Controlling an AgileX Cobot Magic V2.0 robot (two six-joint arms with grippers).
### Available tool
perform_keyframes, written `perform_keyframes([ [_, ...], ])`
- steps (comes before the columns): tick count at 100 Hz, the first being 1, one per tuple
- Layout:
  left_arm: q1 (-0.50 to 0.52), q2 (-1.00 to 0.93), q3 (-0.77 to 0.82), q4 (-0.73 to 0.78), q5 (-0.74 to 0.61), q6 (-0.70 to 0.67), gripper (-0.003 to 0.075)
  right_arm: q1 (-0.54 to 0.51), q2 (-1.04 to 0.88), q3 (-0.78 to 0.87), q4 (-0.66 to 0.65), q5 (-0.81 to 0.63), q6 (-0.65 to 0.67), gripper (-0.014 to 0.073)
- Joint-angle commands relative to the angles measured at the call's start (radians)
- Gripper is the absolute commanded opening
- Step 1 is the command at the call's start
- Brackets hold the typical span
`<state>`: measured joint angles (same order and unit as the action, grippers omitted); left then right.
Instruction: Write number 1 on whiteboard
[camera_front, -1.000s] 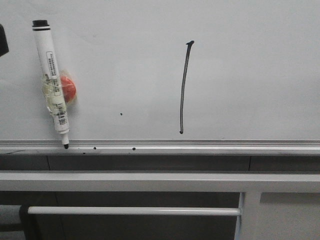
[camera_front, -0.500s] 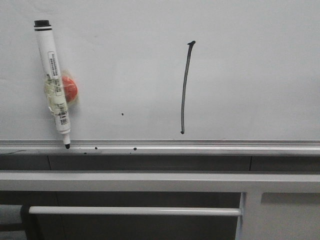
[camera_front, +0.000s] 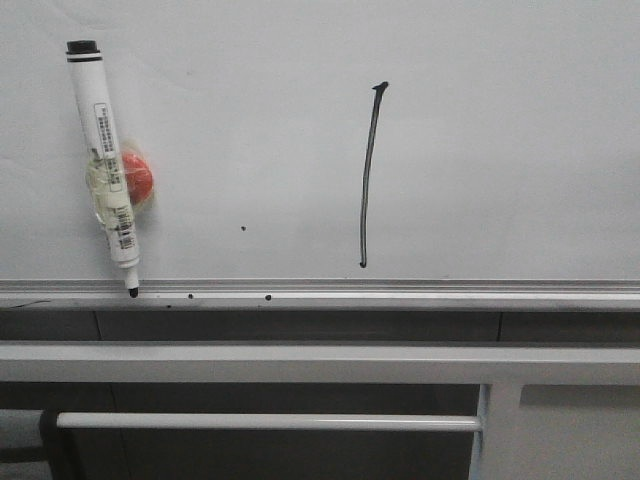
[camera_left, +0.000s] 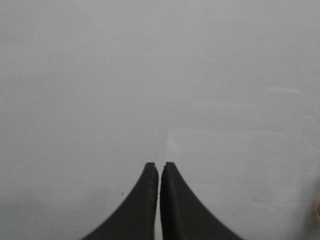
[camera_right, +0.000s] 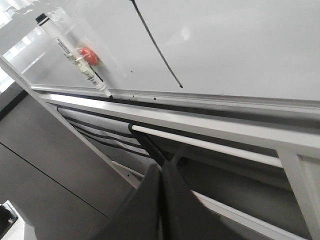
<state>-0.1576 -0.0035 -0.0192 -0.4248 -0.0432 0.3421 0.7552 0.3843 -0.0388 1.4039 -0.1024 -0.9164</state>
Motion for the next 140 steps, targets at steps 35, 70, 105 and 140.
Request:
perform_keyframes([
  [35, 0.086, -0.024, 0.032, 0.004, 0.121, -0.010, -0.0020, -0.006, 0.007, -0.025, -0.006, -0.016, -0.007, -0.0064],
  [70, 0.133, -0.024, 0.032, 0.452, 0.295, -0.490, -0.0020, -0.006, 0.007, -0.025, -0.006, -0.016, -0.007, -0.0064],
  [105, 0.133, -0.024, 0.032, 0.445, 0.317, -0.483, -0.0020, -0.006, 0.007, -0.025, -0.006, -0.016, -0.007, -0.0064],
  [140, 0.133, -0.024, 0.032, 0.441, 0.317, -0.483, -0.0020, -0.006, 0.007, -0.025, -0.006, -0.016, -0.007, -0.0064],
])
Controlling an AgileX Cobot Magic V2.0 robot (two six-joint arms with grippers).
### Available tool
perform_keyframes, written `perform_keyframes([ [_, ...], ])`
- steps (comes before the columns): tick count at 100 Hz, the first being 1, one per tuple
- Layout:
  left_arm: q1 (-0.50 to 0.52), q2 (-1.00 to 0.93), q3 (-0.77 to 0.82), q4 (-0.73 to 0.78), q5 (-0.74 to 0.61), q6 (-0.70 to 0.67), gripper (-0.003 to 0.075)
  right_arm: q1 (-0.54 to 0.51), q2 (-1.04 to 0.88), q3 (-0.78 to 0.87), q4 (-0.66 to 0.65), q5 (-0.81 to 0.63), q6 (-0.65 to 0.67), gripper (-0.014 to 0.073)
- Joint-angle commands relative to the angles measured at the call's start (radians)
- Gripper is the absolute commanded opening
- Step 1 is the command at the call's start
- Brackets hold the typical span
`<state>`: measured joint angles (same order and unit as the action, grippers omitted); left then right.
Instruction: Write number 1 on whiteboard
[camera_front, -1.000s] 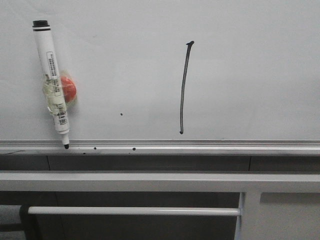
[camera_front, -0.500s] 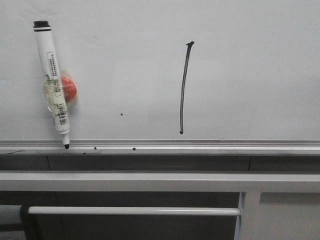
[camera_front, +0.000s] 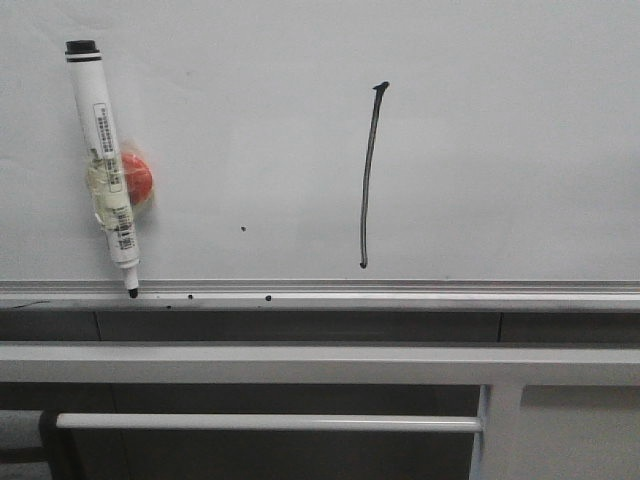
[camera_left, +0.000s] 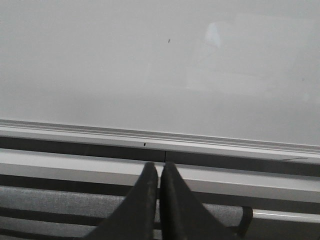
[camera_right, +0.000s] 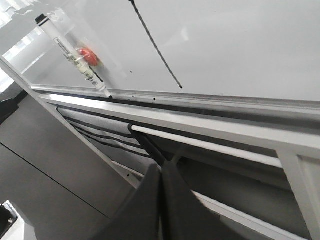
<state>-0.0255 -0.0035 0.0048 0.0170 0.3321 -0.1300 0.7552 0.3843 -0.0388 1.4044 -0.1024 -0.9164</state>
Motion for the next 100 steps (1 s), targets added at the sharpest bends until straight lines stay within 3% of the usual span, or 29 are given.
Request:
perform_keyframes([
  [1, 0.001, -0.024, 0.008, -0.001, -0.059, -0.011, -0.0020, -0.006, 0.007, -0.025, -0.007, -0.016, -0.007, -0.0064],
  [31, 0.001, -0.024, 0.008, -0.001, -0.059, -0.011, -0.0020, -0.006, 0.007, -0.025, -0.012, -0.025, -0.016, -0.0062],
  [55, 0.001, -0.024, 0.008, -0.001, -0.059, -0.011, -0.0020, -0.006, 0.007, 0.003, 0.000, -0.466, -0.021, -0.0063],
  [78, 0.001, -0.024, 0.008, -0.001, -0.059, -0.011, -0.0020, -0.006, 0.007, 0.009, -0.016, -0.561, -0.021, -0.0063],
  [85, 0.001, -0.024, 0.008, -0.001, -0.059, -0.011, -0.0020, -0.006, 0.005, 0.009, -0.163, -0.480, 0.016, -0.0063],
  [88, 0.001, -0.024, 0.008, -0.001, -0.059, -0.011, -0.0020, -0.006, 0.005, 0.009, -0.287, -0.459, 0.058, -0.0063],
  [100, 0.001, -0.024, 0.008, -0.001, -0.059, -0.011, -0.0020, -0.006, 0.009, 0.009, -0.683, -0.448, 0.400, -0.0063],
])
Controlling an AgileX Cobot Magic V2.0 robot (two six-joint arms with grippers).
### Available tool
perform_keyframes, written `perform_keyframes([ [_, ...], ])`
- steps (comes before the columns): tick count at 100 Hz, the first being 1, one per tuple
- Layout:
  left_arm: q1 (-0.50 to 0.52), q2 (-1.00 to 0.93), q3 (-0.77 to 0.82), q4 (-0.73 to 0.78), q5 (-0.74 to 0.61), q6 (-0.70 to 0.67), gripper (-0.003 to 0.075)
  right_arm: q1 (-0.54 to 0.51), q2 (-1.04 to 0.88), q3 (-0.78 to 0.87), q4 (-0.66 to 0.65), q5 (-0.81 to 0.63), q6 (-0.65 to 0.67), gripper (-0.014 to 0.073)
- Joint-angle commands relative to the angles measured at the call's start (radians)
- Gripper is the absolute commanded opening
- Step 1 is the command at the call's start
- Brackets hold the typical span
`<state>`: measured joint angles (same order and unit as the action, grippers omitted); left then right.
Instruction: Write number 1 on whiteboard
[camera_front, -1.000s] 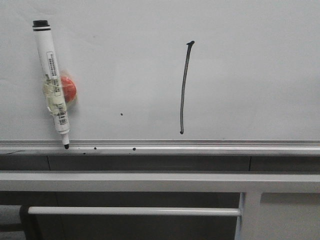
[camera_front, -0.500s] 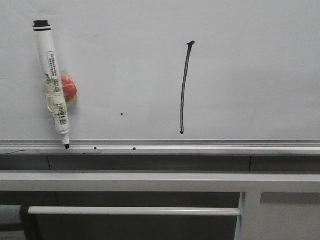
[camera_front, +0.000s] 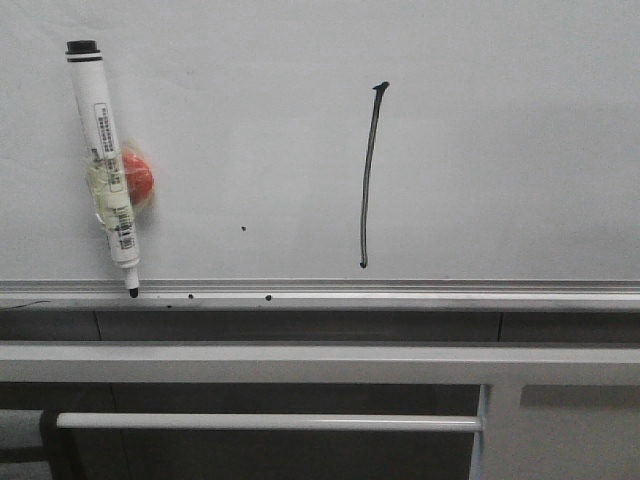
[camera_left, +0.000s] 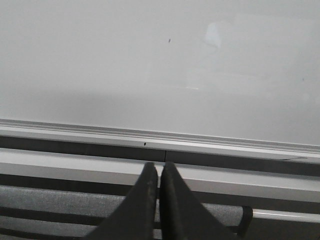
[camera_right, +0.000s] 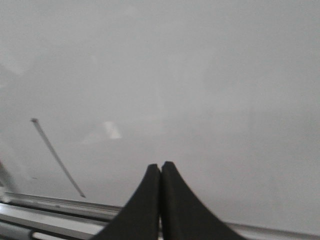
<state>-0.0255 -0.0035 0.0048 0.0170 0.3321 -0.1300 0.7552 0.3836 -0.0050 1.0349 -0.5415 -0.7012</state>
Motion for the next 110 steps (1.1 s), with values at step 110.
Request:
perform_keyframes([
  [110, 0.001, -0.024, 0.008, -0.001, -0.059, -0.011, -0.0020, -0.876, -0.410, 0.045, -1.188, 0.754, 0.853, -0.0064],
])
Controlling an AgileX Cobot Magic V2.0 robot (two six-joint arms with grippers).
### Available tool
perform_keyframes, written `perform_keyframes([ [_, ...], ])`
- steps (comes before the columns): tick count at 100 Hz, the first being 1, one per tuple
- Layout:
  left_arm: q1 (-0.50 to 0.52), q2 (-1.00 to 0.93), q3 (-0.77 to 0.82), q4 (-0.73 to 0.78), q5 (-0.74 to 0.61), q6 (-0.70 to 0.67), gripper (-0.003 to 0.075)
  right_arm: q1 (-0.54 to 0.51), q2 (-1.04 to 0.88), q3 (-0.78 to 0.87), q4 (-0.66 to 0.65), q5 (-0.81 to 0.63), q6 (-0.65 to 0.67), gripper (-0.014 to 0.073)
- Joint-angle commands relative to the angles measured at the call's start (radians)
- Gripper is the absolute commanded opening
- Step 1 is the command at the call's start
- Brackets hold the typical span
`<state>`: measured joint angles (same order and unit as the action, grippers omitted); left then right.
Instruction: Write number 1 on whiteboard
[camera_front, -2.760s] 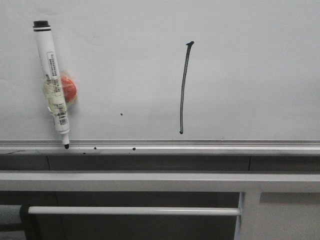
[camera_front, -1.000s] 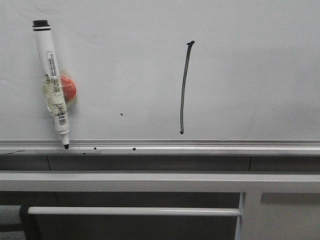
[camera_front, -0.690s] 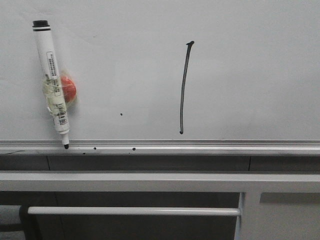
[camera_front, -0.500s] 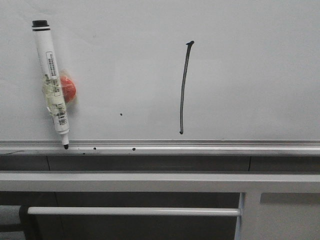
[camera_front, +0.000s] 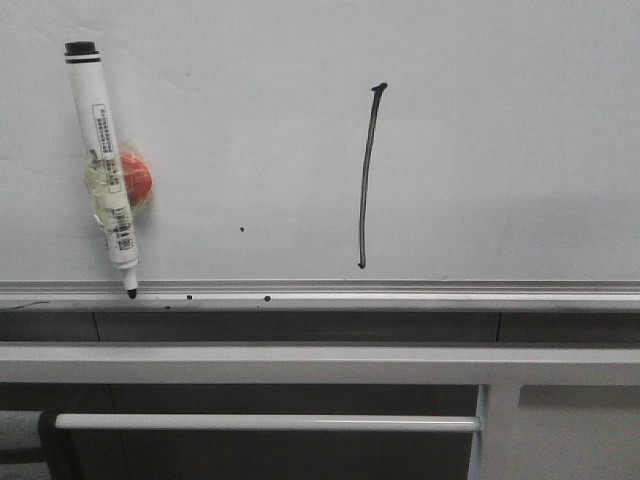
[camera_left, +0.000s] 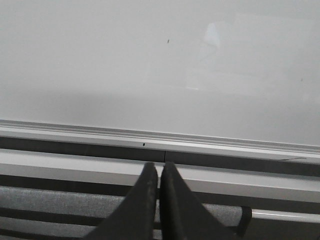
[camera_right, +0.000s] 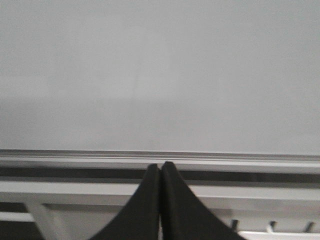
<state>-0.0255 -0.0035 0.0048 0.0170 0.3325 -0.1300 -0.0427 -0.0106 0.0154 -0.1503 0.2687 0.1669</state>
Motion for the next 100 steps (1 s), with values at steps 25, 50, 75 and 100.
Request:
perform_keyframes([
  [25, 0.001, -0.024, 0.008, -0.001, -0.059, -0.011, -0.0020, -0.107, -0.016, 0.025, 0.006, 0.058, -0.059, -0.0064],
  [50, 0.001, -0.024, 0.008, -0.001, -0.059, -0.011, -0.0020, -0.107, -0.016, 0.025, 0.068, 0.058, -0.159, -0.0064],
  [75, 0.001, -0.024, 0.008, -0.001, -0.059, -0.011, -0.0020, -0.107, -0.016, 0.025, 0.075, 0.058, -0.167, -0.0064],
  [100, 0.001, -0.024, 0.008, -0.001, -0.059, -0.011, -0.0020, -0.107, -0.016, 0.025, 0.075, 0.058, -0.167, -0.0063],
])
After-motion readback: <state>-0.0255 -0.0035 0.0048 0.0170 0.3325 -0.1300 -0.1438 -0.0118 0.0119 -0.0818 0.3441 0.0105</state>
